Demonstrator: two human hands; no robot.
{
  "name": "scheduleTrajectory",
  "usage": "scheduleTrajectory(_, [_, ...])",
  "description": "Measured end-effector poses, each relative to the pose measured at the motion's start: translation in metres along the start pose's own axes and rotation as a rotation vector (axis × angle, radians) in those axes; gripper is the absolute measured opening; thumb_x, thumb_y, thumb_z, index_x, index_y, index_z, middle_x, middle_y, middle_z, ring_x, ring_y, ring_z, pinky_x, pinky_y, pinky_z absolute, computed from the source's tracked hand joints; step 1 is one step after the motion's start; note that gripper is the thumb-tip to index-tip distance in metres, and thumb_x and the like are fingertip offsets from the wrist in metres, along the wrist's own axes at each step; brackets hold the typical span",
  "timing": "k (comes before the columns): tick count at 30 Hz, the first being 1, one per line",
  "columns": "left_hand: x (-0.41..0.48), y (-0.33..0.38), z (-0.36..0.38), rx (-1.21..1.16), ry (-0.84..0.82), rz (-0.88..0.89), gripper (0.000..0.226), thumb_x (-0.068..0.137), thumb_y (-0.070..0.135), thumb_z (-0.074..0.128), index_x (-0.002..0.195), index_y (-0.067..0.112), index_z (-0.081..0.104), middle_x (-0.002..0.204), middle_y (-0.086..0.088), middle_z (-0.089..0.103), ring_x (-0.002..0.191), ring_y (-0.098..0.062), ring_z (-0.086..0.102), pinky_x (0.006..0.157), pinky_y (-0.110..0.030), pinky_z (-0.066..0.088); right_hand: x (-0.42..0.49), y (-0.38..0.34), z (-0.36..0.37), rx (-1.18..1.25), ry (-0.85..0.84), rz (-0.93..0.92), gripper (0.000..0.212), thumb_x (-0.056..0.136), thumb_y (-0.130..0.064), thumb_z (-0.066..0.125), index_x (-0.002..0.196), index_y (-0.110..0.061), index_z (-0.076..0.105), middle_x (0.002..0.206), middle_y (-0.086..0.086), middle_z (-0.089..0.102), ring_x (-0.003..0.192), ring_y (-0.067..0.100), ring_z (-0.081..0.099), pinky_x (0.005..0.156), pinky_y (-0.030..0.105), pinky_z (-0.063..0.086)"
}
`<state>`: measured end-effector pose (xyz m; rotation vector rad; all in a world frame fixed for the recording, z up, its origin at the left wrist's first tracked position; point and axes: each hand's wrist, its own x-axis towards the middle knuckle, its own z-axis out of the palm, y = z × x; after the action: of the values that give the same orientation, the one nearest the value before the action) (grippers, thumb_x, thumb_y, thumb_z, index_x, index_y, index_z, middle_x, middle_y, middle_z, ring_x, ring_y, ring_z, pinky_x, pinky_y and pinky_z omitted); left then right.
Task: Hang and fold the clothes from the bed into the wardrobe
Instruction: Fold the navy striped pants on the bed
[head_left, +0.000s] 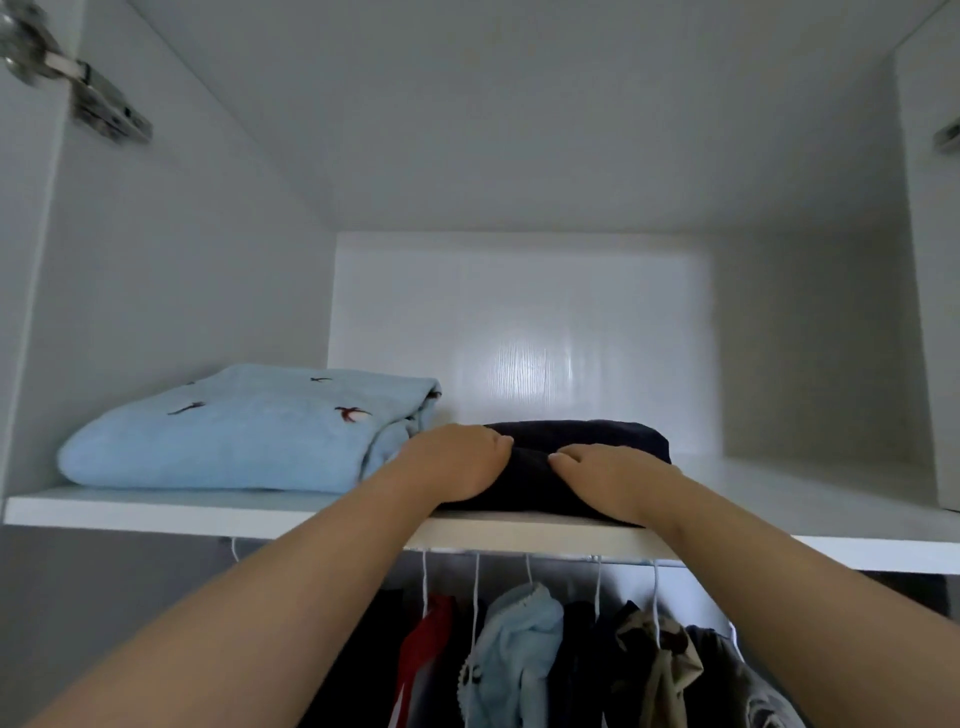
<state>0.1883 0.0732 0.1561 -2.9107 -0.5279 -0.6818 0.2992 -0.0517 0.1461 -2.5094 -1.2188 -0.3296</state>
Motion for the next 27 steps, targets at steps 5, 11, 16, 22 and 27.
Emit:
scheduleTrajectory(5, [0.018, -0.014, 0.005, 0.047, 0.023, -0.018, 0.034, 0.102, 0.018, 0.021, 0.097, 0.003, 0.05, 0.106, -0.015, 0.059, 0.095, -0.028, 0.056, 0.082, -0.035, 0.041, 0.023, -0.004, 0.001, 0.007, -0.053, 0.021, 0.049, 0.095, -0.049, 0.017, 0.135, -0.037, 0.043, 0.139, 0.0, 0.048, 0.124, 0.025, 0.044, 0.108, 0.048, 0.028])
scheduleTrajectory(11, [0.029, -0.018, 0.009, 0.039, -0.015, -0.056, 0.033, 0.102, 0.013, 0.02, 0.111, 0.001, 0.049, 0.119, -0.015, 0.055, 0.105, -0.028, 0.054, 0.086, -0.032, 0.039, 0.036, -0.005, 0.0, 0.061, -0.129, 0.006, 0.048, 0.097, -0.049, 0.018, 0.14, -0.036, 0.037, 0.147, -0.003, 0.038, 0.134, 0.023, 0.035, 0.112, 0.049, 0.02])
scheduleTrajectory(16, [0.029, -0.019, 0.01, 0.029, 0.0, -0.064, 0.036, 0.102, 0.012, 0.019, 0.113, 0.0, 0.05, 0.123, -0.014, 0.054, 0.109, -0.028, 0.053, 0.087, -0.029, 0.035, 0.038, -0.002, 0.005, 0.075, -0.092, 0.027, 0.047, 0.095, -0.051, 0.02, 0.137, -0.04, 0.04, 0.146, -0.003, 0.04, 0.133, 0.025, 0.035, 0.112, 0.048, 0.022])
scheduleTrajectory(22, [0.023, -0.02, 0.009, 0.019, 0.069, -0.126, 0.037, 0.101, 0.019, 0.021, 0.108, 0.004, 0.055, 0.117, -0.012, 0.058, 0.105, -0.028, 0.055, 0.086, -0.034, 0.039, 0.024, -0.007, 0.003, 0.091, 0.043, 0.02, 0.044, 0.094, -0.052, 0.025, 0.13, -0.041, 0.048, 0.137, -0.008, 0.05, 0.127, 0.022, 0.042, 0.108, 0.046, 0.027])
scheduleTrajectory(27, [0.003, -0.018, 0.006, -0.204, 0.244, -0.074, 0.035, 0.098, 0.028, 0.031, 0.115, 0.019, 0.061, 0.121, -0.002, 0.061, 0.104, -0.019, 0.055, 0.084, -0.03, 0.041, -0.003, -0.019, -0.005, 0.044, 0.211, 0.03, 0.033, 0.094, -0.043, 0.033, 0.108, -0.032, 0.061, 0.111, -0.005, 0.062, 0.101, 0.021, 0.052, 0.088, 0.038, 0.031])
